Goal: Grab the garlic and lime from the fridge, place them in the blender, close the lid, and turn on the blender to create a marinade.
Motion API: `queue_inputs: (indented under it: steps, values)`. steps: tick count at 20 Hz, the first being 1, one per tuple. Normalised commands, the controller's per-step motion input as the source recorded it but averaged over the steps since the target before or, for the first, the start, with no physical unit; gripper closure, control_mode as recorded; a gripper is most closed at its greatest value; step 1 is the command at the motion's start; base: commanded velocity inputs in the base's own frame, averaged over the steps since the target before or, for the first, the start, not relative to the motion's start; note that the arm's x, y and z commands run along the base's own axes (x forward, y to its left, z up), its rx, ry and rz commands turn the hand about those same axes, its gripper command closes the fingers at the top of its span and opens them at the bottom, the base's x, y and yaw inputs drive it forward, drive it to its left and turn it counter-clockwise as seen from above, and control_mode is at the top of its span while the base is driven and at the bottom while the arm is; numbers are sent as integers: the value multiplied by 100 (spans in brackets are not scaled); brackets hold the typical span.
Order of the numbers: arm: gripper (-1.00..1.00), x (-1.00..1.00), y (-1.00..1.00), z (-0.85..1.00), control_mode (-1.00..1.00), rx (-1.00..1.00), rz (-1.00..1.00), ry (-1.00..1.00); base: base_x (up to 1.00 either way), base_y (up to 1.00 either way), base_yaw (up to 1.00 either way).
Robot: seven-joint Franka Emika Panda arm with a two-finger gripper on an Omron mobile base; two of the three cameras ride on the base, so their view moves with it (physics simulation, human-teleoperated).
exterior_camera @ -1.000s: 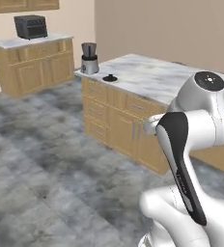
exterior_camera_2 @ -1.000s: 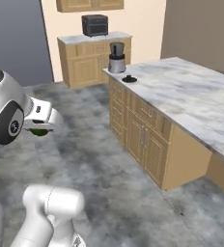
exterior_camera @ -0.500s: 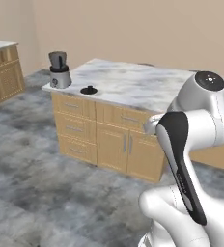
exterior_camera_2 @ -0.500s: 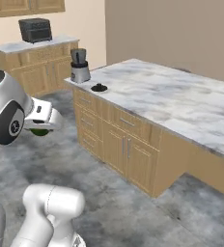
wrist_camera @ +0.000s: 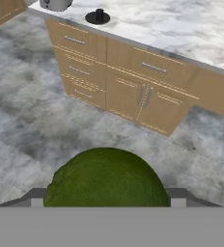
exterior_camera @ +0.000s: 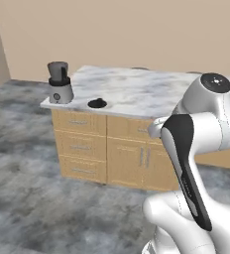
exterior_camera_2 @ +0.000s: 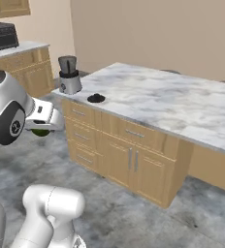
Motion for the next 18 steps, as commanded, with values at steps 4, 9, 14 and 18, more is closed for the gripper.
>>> queue_inputs:
  steps: [4,9,14,18]
  values:
    - [100,0,0,0,100,0,0,0,83,100,-42]
    - [100,0,0,0,100,0,0,0,73,100,-45]
    - [100,0,0,0,100,0,0,0,68,100,-43]
    - [100,0,0,0,100,0,0,0,68,100,-36]
